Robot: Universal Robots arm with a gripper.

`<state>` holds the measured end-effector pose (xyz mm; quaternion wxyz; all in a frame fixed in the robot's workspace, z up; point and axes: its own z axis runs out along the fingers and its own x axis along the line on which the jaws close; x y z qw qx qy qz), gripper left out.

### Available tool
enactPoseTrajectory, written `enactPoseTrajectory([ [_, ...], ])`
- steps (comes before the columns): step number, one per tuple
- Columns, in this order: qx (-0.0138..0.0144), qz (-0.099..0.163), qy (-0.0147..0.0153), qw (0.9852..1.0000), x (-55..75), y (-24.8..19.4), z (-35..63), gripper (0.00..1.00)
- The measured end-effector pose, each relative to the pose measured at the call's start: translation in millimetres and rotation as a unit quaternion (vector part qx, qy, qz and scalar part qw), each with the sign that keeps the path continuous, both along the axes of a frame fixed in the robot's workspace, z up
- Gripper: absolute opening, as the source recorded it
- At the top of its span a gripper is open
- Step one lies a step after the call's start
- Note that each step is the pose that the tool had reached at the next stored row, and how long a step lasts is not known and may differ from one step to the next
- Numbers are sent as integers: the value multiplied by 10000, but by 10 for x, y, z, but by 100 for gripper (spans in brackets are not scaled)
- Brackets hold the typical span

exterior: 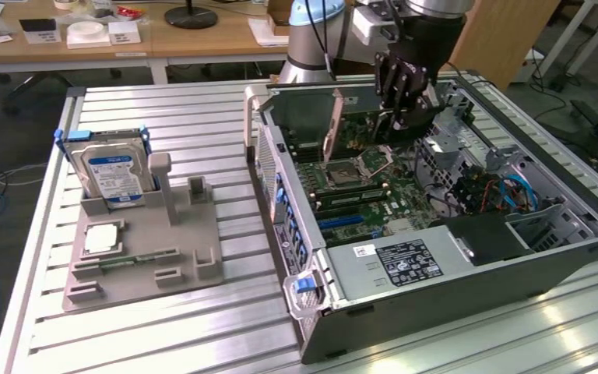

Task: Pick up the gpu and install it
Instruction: 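Insert the gpu into the slot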

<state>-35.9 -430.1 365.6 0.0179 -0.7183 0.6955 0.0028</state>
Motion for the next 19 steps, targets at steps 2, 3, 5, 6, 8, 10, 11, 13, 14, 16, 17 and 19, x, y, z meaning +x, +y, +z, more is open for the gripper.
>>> enactPoseTrajectory([
  [2, 1, -1, 0, 10000, -1, -3, -38, 28],
  [3, -2, -1, 1, 10000, -2, -19, -52, 28],
  [5, 1, -2, -1, 10000, -10, -27, -91, 28],
  [6, 0, -1, -2, 10000, -31, -32, -108, 28],
  [8, 1, -2, -5, 10000, -71, -35, -142, 28],
  [10, 0, -1, -4, 10000, -87, -35, -179, 28],
  [11, 0, -2, -4, 10000, -116, -36, -197, 28],
  [13, 0, -2, -1, 10000, -153, -36, -226, 28],
  [14, -1, -8, 2, 10000, -164, -36, -238, 28],
  [16, -1, -37, 8, 10000, -173, -36, -268, 28],
  [17, 0, -83, 8, 10000, -173, -36, -288, 28],
  [19, 0, -207, 8, 9998, -173, -36, -324, 28],
])
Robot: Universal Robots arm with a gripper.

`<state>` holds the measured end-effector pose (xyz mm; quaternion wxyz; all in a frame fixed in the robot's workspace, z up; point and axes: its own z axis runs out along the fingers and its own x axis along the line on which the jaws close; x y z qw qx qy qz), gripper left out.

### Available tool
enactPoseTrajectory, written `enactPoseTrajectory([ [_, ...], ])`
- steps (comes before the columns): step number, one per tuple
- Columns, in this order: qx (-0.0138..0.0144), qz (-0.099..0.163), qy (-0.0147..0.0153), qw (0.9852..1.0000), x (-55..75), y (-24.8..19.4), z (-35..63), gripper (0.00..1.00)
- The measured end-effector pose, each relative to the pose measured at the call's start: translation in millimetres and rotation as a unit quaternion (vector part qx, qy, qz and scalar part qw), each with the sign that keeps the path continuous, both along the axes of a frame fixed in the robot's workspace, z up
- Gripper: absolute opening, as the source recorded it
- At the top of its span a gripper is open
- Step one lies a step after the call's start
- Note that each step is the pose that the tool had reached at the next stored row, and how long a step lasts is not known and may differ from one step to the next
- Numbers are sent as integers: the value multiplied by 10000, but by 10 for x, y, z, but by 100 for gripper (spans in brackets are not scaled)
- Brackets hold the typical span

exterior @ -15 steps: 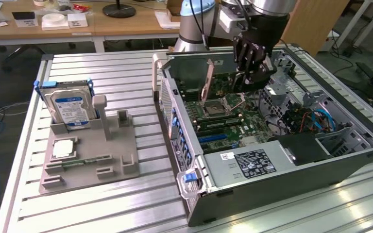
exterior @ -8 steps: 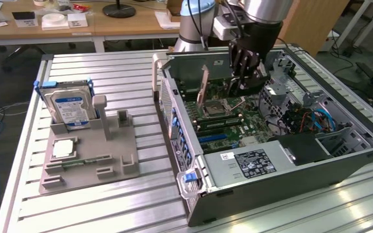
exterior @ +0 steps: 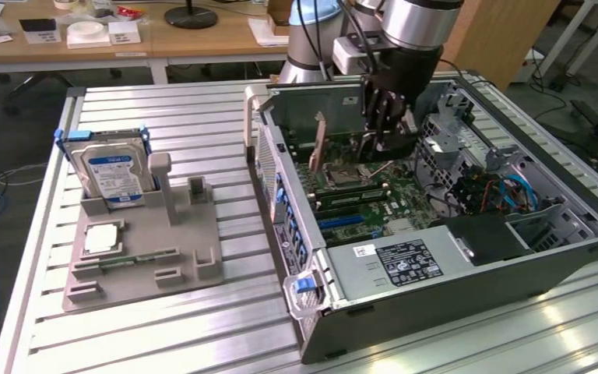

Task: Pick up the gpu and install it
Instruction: 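Insert the gpu into the slot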

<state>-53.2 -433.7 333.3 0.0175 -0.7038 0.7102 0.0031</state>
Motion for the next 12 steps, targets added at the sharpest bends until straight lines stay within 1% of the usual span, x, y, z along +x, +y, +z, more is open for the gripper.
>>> enactPoseTrajectory([
  [1, -1, -42, 1, 10000, -1, -2, -11, 28],
  [3, -1, -87, 1, 10000, -2, -24, -25, 28],
  [6, 0, -108, 0, 9999, -1, -91, -41, 28],
  [8, -1, -125, 0, 9999, -1, -125, -53, 28],
  [9, 0, -132, 0, 9999, 0, -134, -66, 28],
  [12, -1, -145, 3, 9999, -2, -136, -121, 28],
])
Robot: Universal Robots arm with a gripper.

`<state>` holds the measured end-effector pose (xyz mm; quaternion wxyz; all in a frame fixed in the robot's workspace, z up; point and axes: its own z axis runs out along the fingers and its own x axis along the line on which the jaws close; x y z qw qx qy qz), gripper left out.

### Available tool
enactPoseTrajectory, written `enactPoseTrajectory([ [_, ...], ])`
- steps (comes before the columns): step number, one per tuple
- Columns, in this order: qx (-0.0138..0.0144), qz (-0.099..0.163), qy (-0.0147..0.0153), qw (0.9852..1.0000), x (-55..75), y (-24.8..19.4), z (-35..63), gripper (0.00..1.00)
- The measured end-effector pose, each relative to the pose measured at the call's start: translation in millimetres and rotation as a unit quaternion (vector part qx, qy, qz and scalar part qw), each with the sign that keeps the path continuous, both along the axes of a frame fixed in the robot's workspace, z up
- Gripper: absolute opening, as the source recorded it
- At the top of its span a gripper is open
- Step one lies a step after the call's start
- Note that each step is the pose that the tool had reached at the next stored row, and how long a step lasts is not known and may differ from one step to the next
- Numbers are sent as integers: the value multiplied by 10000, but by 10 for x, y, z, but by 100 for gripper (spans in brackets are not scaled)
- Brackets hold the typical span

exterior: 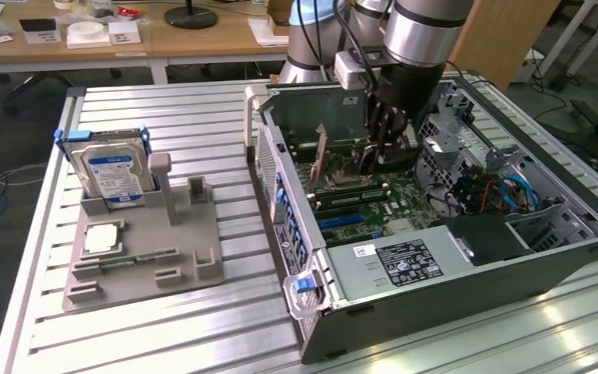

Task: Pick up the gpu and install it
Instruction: 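Insert the gpu into the slot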

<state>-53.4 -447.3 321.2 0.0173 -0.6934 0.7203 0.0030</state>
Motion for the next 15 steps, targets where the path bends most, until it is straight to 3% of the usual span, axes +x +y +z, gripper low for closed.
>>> enactPoseTrajectory([
  [5, -10, -9, 6, 10000, 1, -4, -79, 28],
  [9, -16, -12, 17, 10000, -5, -71, -122, 28],
  [12, 1, -11, 18, 10000, -21, -128, -159, 28],
  [15, 40, 28, 18, 10000, -34, -139, -197, 28],
])
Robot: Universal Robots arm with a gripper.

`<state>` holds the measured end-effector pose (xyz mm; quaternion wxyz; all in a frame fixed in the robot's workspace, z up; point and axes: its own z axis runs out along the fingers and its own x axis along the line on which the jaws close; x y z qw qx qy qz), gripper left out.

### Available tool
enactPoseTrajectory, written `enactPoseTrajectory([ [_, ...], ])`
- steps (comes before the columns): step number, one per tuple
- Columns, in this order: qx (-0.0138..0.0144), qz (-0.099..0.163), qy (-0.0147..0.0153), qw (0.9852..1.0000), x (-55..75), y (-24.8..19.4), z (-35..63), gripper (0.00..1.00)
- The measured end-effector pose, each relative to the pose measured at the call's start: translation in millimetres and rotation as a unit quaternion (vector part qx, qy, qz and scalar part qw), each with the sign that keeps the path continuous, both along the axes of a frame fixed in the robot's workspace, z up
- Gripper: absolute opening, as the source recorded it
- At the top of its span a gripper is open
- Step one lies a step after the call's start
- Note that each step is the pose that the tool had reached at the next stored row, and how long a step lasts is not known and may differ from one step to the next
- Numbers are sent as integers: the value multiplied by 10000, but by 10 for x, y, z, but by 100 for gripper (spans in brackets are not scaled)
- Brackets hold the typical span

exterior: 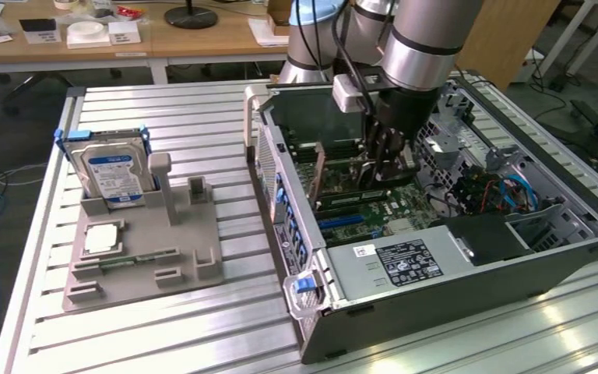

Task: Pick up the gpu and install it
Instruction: 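Insert the gpu into the slot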

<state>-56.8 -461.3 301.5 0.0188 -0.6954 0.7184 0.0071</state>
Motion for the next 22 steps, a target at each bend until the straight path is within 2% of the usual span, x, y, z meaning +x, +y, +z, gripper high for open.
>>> enactPoseTrajectory([
  [3, 33, 134, 1, 9999, -7, -1, -37, 28],
  [4, 36, 165, 0, 9999, -9, -1, -52, 28],
  [22, 37, 169, 2, 9999, -118, 0, -359, 28],
])
